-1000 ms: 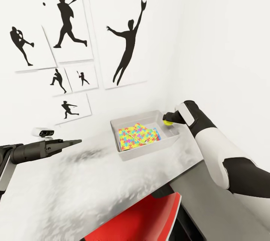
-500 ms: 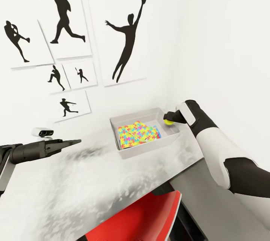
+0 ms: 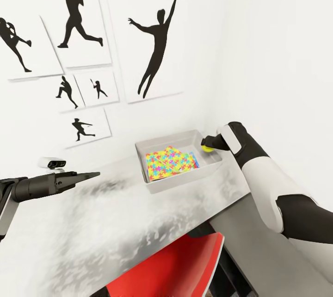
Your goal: Put all the toys in the child's room - the three board games (two on the bed and one on the table), the two jigsaw puzzles on the table, and the tennis ball on the table - inside the toy box on the table in the child's room.
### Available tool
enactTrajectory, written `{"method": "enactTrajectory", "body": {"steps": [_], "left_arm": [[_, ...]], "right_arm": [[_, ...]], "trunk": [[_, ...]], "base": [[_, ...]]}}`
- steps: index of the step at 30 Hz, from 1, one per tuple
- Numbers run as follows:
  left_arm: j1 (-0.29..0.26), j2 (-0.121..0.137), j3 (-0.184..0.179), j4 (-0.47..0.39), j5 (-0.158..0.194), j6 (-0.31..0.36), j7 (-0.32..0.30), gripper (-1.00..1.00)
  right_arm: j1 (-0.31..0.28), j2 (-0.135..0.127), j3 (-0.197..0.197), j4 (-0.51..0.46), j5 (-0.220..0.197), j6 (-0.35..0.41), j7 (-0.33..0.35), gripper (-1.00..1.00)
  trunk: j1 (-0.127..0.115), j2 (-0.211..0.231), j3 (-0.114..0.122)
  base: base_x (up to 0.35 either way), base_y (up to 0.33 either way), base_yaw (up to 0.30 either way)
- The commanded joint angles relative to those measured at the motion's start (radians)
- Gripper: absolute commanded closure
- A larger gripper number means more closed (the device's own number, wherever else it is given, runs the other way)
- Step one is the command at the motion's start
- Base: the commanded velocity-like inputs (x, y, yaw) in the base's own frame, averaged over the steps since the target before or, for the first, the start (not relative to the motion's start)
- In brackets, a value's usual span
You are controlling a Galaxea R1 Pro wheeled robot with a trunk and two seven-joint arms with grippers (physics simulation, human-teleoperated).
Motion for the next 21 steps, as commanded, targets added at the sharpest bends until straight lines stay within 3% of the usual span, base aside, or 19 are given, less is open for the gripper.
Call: {"method": "enactTrajectory", "body": {"steps": [1,21], "left_arm": [[-0.001,0.000,0.000,0.000,0.000,0.011,-0.004,-1.00],[-0.001,0.000,0.000,0.000,0.000,0.010,-0.004,-1.00]], "right_arm": [[-0.001,0.000,0.004,-0.002,-0.012,0.001,-0.011,1.00],[-0.001,-0.008,0.004,-0.003,-0.004,-0.013,-0.019,1.00]], "trunk": [[0.001,-0.002,-0.003],[0.001,-0.002,-0.008]], "base": [[0.000,0.000,0.000],[0.000,0.000,0.000]]}}
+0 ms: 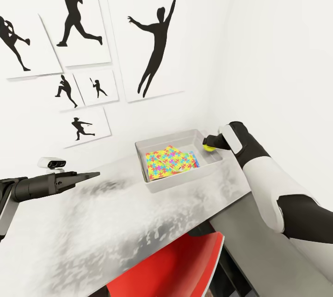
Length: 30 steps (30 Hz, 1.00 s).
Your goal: Put all the toys in the child's room - the three board games (two on the bed and one on the table), the two jigsaw puzzles on the table, and the tennis ball on the table - inside the toy box on the table in the child's room.
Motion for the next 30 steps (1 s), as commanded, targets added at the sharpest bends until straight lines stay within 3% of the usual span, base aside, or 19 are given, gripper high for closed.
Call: {"method": "enactTrajectory", "body": {"steps": [1,30], "left_arm": [[-0.001,0.000,0.000,0.000,0.000,0.011,-0.004,-1.00],[-0.001,0.000,0.000,0.001,0.000,0.011,-0.004,-1.00]], "right_arm": [[-0.001,-0.001,0.006,0.001,-0.013,0.000,-0.011,1.00],[-0.001,-0.002,0.005,-0.002,-0.013,0.007,-0.006,1.00]], "trunk": [[0.001,-0.002,-0.002],[0.001,-0.002,-0.002]], "base": [[0.000,0.000,0.000],[0.000,0.000,0.000]]}}
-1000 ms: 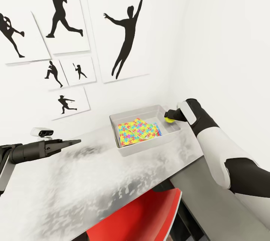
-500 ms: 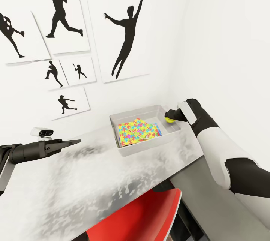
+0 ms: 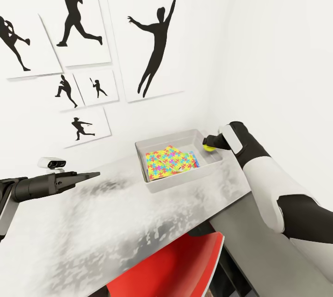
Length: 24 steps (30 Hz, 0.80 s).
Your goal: Put all the toys in the child's room - the three board games (two on the bed and one on the table), the two jigsaw puzzles on the table, and the tennis ball on the table - inside the toy box on the table in the child's room.
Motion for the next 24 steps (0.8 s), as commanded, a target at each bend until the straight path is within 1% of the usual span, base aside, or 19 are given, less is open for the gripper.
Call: {"method": "enactTrajectory", "body": {"steps": [1,19,24], "left_arm": [[-0.001,0.000,0.000,0.000,0.000,0.011,-0.004,-1.00],[-0.001,0.000,0.000,0.000,0.000,0.010,-0.004,-1.00],[-0.001,0.000,0.000,0.000,0.000,0.010,-0.004,-1.00]], "right_arm": [[-0.001,-0.001,0.006,-0.001,-0.013,0.002,-0.011,1.00],[0.000,-0.002,0.014,-0.001,-0.013,-0.001,-0.009,1.00],[0.000,-0.003,0.012,-0.001,-0.013,0.000,-0.007,1.00]], "trunk": [[0.001,-0.002,-0.002],[0.001,-0.002,-0.002],[0.001,-0.002,-0.003]], "base": [[0.000,0.000,0.000],[0.000,0.000,0.000],[0.000,0.000,0.018]]}}
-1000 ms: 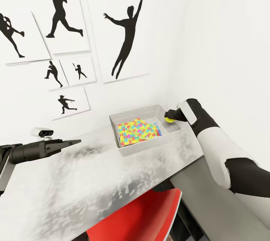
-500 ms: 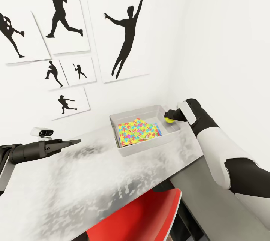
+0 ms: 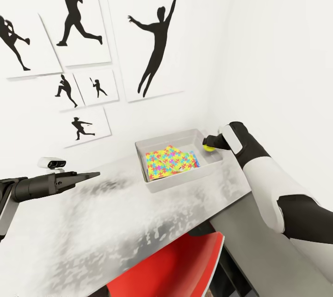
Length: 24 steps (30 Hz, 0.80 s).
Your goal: Put all the toys in the child's room - the three board games (two on the bed and one on the table), the two jigsaw puzzles on the table, and the tennis ball on the table - inside the toy box on the table in the child's room.
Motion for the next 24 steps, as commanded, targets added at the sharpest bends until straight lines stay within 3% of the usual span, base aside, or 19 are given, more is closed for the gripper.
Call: {"method": "enactTrajectory", "body": {"steps": [1,24], "left_arm": [[-0.001,0.000,0.000,0.000,0.000,0.011,-0.004,-1.00],[-0.001,0.000,0.000,0.000,0.000,0.011,-0.004,-1.00]], "right_arm": [[-0.001,-0.001,0.007,-0.001,-0.014,0.002,-0.011,1.00],[-0.001,-0.002,0.010,0.000,-0.012,0.003,-0.012,1.00]], "trunk": [[0.001,-0.002,-0.003],[0.001,-0.002,-0.037]], "base": [[0.000,0.000,0.066],[0.000,0.000,0.087]]}}
